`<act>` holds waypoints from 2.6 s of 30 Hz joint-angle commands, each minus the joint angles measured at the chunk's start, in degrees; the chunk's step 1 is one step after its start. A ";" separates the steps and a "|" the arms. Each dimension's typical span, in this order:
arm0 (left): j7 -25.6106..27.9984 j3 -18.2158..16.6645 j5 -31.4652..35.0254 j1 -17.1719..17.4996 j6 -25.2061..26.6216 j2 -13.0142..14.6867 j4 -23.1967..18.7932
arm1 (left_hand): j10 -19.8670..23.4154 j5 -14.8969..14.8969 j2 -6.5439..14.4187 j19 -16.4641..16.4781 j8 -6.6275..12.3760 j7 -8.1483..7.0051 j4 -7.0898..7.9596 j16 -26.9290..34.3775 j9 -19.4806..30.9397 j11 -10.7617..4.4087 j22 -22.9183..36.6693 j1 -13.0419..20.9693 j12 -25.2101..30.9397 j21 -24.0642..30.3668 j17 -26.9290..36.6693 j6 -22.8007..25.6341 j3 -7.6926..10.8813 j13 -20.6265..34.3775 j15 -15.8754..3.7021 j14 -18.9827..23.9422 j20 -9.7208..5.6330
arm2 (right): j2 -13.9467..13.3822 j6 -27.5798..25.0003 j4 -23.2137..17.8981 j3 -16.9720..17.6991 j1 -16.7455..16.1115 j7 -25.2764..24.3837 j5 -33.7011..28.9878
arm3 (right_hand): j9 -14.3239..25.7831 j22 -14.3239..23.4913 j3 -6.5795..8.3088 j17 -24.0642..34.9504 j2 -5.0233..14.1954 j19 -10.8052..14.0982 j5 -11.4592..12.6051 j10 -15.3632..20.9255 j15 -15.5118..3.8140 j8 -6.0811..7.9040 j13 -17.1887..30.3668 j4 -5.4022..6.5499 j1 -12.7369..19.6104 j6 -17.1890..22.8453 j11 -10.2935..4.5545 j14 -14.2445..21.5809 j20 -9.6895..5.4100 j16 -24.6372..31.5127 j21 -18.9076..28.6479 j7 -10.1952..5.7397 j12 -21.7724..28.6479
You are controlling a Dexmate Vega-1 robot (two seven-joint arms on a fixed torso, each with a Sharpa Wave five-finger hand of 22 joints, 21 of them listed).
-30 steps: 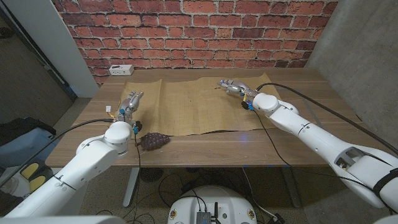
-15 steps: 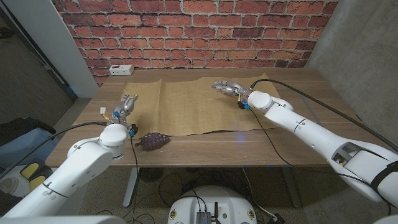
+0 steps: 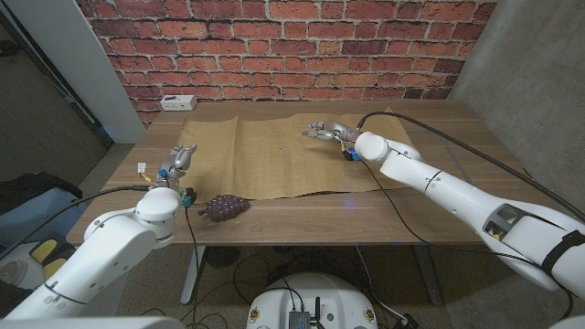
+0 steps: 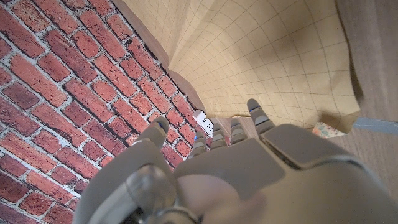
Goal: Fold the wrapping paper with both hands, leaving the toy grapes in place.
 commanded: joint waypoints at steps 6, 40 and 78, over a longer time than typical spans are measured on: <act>1.05 -2.98 1.22 3.67 2.37 -1.43 -3.55 | -0.58 -0.29 0.00 -0.38 -0.03 -0.05 0.27 -0.13 0.22 0.34 0.20 -0.29 -0.06 -0.18 0.07 -0.56 0.49 0.26 0.47 -0.29 0.21 | 0.96 -4.61 -2.18 -4.72 1.50 0.15 -9.84 | 0.16 0.25 0.73 0.20 -0.03 -0.25 -0.30 1.13 -0.76 0.67 0.24 -0.16 0.70 1.44 -0.05 0.01 -0.30 -0.06 0.19 -0.02 0.40; 8.60 -6.43 4.57 8.09 11.81 -11.48 -9.77 | -1.50 -0.35 -0.20 -0.78 0.05 0.71 0.79 -0.33 0.22 1.71 0.25 -0.89 -0.47 -0.84 0.06 -0.89 0.97 0.26 1.08 -1.27 -0.16 | 6.14 -7.82 3.52 -10.93 4.98 4.43 -17.71 | 0.21 0.26 1.51 0.04 -0.74 -1.17 -0.98 -0.50 -2.16 -0.02 0.26 -1.41 1.61 1.27 -1.34 -1.49 -0.87 -0.55 0.34 -1.33 -0.48; 16.08 -5.52 4.77 3.32 20.04 -21.27 -8.62 | -2.97 -0.36 -0.43 -0.43 -0.22 2.23 1.42 -0.11 0.24 3.28 0.31 -1.70 -0.85 -1.32 0.07 -2.24 1.48 0.23 1.89 -1.50 0.02 | 0.05 -15.75 -4.28 -11.42 2.19 9.81 -20.14 | 0.26 0.27 2.49 -0.04 -0.86 -0.19 -1.30 -0.35 -2.59 -0.05 0.28 -2.81 2.85 1.81 -1.49 -1.11 -1.32 -0.26 0.91 -1.51 -0.25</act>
